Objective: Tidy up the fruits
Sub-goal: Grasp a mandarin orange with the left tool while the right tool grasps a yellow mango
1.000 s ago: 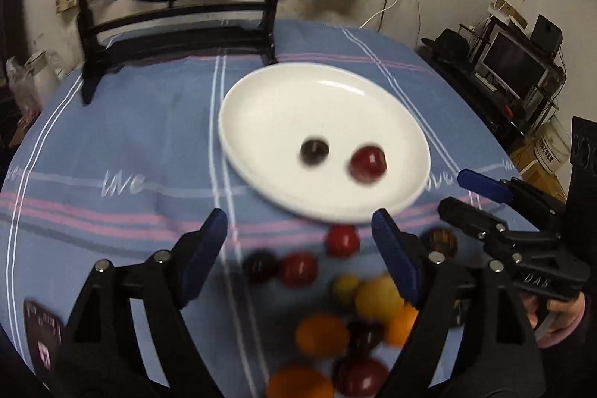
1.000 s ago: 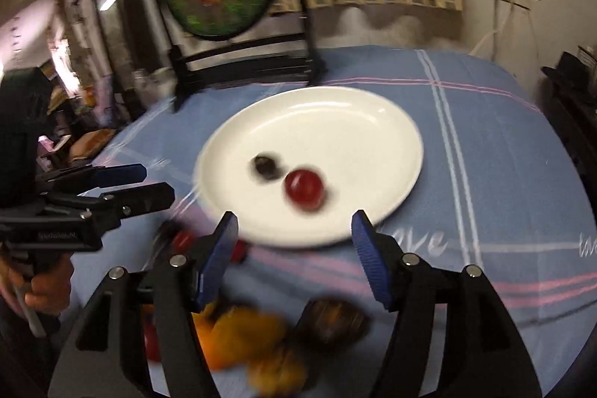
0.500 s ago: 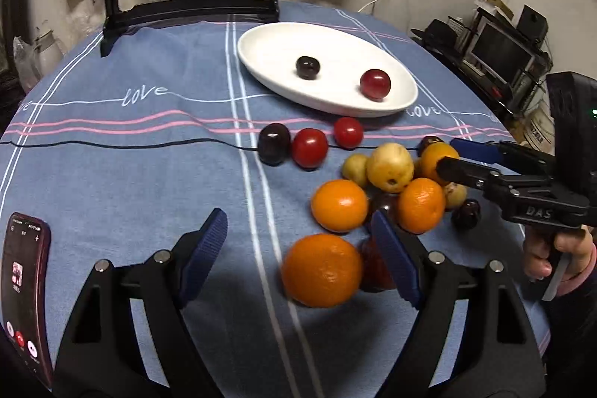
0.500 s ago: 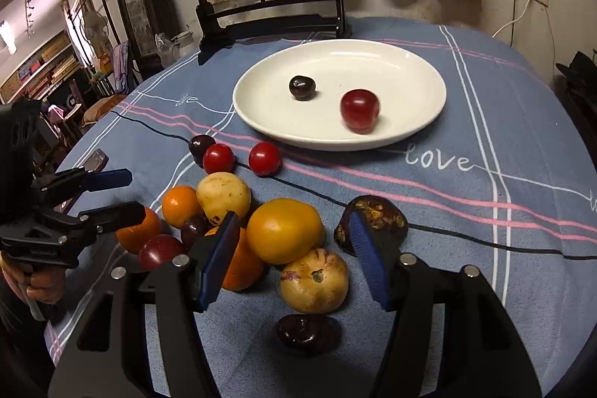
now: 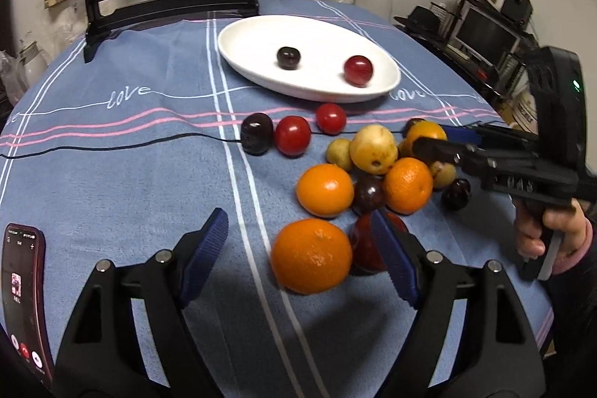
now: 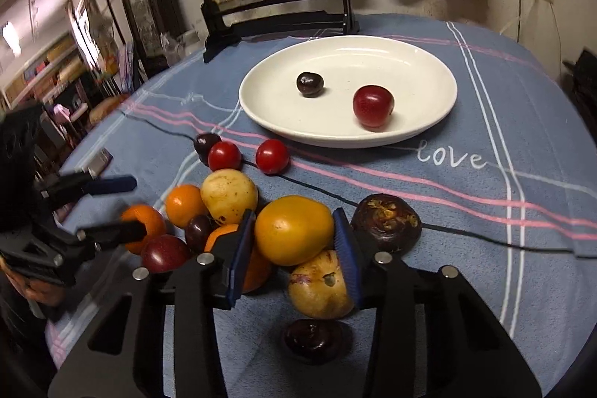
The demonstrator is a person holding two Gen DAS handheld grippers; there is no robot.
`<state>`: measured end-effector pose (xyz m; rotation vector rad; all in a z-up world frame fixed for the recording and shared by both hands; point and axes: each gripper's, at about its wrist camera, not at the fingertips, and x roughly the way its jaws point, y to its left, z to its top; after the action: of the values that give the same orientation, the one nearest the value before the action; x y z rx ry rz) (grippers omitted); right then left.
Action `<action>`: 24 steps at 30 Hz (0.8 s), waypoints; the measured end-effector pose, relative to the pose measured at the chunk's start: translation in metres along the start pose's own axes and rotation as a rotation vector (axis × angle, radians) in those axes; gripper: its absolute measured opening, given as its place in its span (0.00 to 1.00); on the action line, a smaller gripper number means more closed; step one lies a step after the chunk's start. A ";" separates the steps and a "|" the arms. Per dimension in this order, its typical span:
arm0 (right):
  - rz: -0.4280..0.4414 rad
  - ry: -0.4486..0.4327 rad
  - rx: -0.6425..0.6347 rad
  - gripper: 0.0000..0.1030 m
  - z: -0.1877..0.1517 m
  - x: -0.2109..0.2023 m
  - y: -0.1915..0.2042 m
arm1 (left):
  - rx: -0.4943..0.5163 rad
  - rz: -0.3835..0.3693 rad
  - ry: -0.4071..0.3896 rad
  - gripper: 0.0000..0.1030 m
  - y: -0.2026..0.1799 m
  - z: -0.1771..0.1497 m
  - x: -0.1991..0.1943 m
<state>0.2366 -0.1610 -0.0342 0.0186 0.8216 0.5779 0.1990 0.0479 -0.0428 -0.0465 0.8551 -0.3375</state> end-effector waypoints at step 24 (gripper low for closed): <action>0.019 -0.021 0.036 0.41 0.000 -0.005 -0.003 | 0.075 -0.046 0.070 0.47 -0.001 -0.014 0.011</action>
<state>0.2353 -0.1655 -0.0318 0.0656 0.8123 0.5800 0.1946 0.0446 -0.0595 0.0152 0.9113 -0.4161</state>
